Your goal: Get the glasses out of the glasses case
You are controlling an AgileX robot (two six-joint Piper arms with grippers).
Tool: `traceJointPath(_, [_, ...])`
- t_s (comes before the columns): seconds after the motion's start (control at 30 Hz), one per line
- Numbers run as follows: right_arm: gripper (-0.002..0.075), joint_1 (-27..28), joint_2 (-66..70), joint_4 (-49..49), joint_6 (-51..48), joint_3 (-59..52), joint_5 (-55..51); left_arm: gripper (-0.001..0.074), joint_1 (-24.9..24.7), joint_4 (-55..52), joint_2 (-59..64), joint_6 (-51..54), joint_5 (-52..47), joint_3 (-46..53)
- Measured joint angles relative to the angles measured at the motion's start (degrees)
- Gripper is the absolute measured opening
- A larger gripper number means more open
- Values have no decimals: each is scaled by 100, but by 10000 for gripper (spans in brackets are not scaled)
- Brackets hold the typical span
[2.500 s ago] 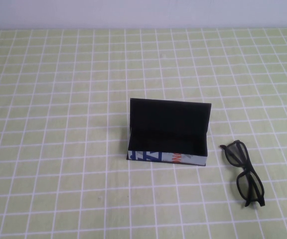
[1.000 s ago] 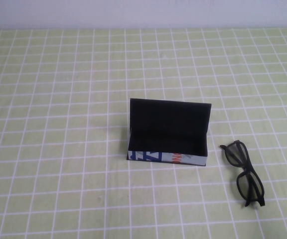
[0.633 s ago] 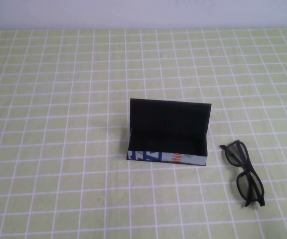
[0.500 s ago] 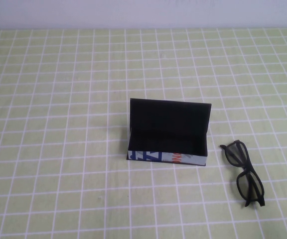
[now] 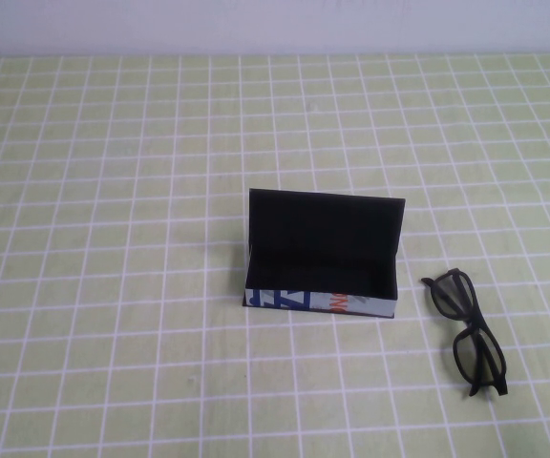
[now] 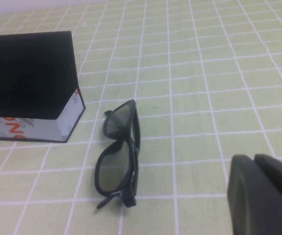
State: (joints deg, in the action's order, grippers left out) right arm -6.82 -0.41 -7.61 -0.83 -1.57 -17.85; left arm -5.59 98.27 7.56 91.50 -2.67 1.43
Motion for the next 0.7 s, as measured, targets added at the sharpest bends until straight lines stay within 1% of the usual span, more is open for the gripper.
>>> traceJointPath(0.17, [-18,0,0,0,0,0,0,-4,0,-46,0,8,162,0])
traceJointPath(0.23, [-18,0,0,0,0,0,0,-4,0,-624,0,-409,267,-32])
traceJointPath(0.27, [-18,0,0,0,0,0,-3,-4,0,-1092,0,-906,267,-79])
traceJointPath(0.3, [-17,0,0,0,0,0,-3,-4,0,-1848,0,-1599,267,-166])
traceJointPath(0.37, [-18,0,0,0,0,0,-3,-4,0,-3477,0,-3231,300,-356])
traceJointPath(0.43, [-18,0,0,0,0,0,-3,-4,0,-5424,0,-5167,373,-430])
traceJointPath(0.5, [-18,0,0,0,0,0,-3,-4,0,-7147,0,-6660,384,-405])
traceJointPath(0.53, [-18,0,0,0,0,0,-3,-4,0,-7818,-15,-7310,373,-360])
traceJointPath(0.6, [-18,0,0,0,0,0,-3,-4,0,-8634,-157,-8165,373,-207])
traceJointPath(0.7, [-18,0,0,0,0,0,-3,-4,0,-9152,-557,-8640,160,-16])
